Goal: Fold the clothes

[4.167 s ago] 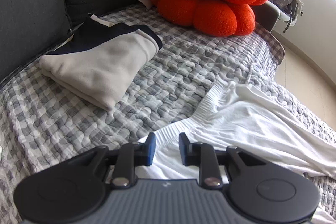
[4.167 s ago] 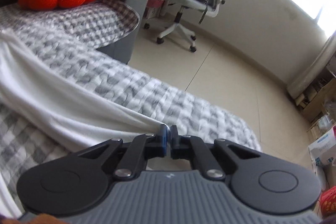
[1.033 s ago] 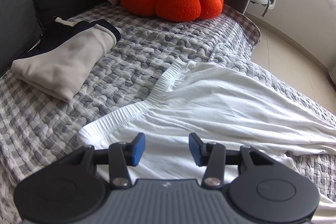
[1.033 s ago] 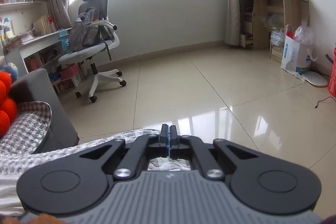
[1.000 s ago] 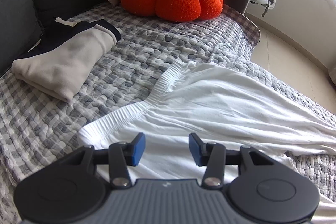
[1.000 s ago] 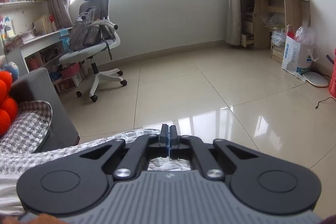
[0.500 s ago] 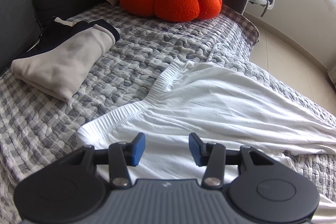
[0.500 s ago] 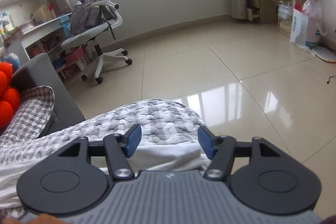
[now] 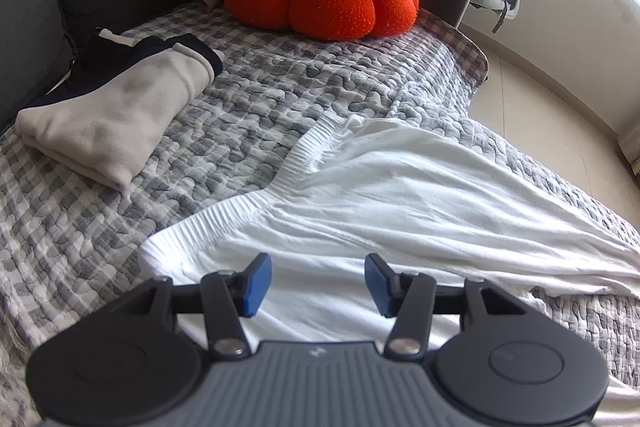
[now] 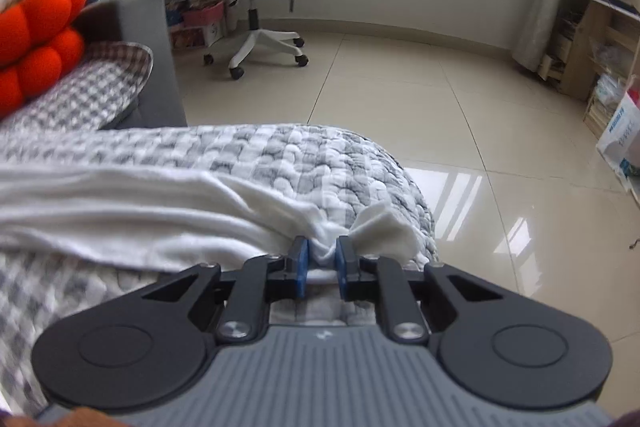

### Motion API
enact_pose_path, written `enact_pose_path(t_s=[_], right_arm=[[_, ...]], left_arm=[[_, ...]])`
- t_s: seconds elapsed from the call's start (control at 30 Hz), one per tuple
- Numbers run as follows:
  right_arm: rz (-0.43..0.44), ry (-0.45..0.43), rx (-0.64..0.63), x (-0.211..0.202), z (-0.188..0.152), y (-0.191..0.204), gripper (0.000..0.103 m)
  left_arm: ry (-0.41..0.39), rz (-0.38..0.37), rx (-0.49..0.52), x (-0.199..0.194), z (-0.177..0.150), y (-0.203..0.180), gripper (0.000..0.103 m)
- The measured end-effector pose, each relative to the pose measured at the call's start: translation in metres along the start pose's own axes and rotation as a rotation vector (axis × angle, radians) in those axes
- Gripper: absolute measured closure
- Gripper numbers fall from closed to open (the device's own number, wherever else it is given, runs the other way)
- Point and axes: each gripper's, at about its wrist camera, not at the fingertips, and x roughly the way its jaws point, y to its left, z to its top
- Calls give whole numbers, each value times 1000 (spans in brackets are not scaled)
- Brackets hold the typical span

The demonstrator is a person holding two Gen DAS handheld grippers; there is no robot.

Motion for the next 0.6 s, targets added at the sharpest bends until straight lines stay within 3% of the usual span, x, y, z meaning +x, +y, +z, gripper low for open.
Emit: enact_pose_path(t_s=[0.23, 0.43, 0.5, 0.6], right_arm=[[61, 24, 20, -4, 2, -5, 83], [14, -104, 137, -10, 22, -15, 80], [-4, -110, 150, -1, 25, -14, 80], [-24, -52, 120, 17, 20, -8, 80]], left_arm=[[-1, 5, -6, 0, 0, 2, 50], [0, 10, 3, 2, 0, 0, 49], [1, 13, 8, 2, -1, 0, 49], [1, 15, 2, 2, 0, 2, 49]])
